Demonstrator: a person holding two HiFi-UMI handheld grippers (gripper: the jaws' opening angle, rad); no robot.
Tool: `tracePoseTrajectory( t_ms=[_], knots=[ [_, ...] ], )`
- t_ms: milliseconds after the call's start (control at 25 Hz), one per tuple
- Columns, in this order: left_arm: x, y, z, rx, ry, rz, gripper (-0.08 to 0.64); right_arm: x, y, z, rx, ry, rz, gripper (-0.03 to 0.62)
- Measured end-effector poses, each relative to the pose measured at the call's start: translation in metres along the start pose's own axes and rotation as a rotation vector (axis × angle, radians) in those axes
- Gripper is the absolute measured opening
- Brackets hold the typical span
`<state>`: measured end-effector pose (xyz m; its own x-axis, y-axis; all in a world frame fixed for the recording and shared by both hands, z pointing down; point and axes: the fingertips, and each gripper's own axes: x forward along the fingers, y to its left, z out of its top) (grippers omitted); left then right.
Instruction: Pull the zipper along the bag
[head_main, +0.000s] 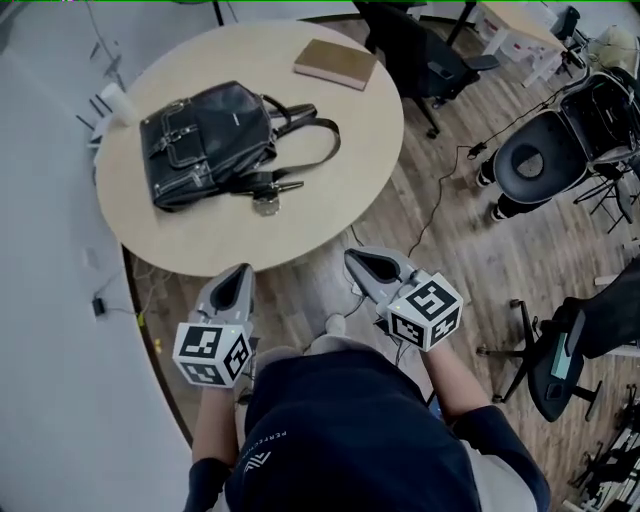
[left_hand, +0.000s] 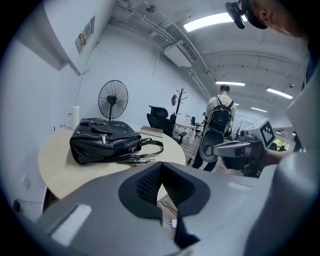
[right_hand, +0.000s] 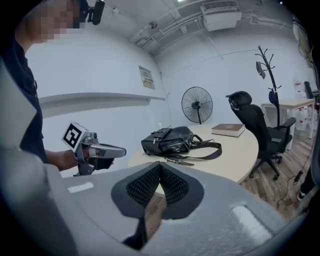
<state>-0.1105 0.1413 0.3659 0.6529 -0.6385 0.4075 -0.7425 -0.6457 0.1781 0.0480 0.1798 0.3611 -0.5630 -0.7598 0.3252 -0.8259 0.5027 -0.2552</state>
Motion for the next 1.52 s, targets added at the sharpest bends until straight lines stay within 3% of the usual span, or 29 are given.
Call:
tracePoseTrajectory(
  t_ms=[440, 560, 800, 960, 1200, 1520],
  knots=[
    [0.01, 0.032, 0.024, 0.002, 0.018, 0.134, 0.017, 0.059, -0.048, 0.019, -0.038, 0.023, 0.09, 0.006],
    [0.015, 0.054, 0.03, 0.002, 0.021, 0.152, 0.017, 0.084, -0.056, 0.026, -0.05, 0.051, 0.104, 0.061],
    [0.047, 0.094, 0.053, 0.041, 0.031, 0.142, 0.018, 0.129, -0.076, 0.055, -0.104, 0.064, 0.08, 0.085],
    [0.073, 0.112, 0.066, 0.083, 0.045, 0.097, 0.028, 0.157, -0.088, 0.067, -0.126, 0.076, 0.07, 0.103],
    [0.092, 0.124, 0.08, 0.081, 0.057, 0.039, 0.037, 0.188, -0.095, 0.071, -0.189, 0.128, 0.075, 0.112],
    [0.108, 0.14, 0.083, 0.051, 0.065, 0.091, 0.044, 0.228, -0.115, 0.067, -0.272, 0.179, 0.132, 0.112]
  ],
)
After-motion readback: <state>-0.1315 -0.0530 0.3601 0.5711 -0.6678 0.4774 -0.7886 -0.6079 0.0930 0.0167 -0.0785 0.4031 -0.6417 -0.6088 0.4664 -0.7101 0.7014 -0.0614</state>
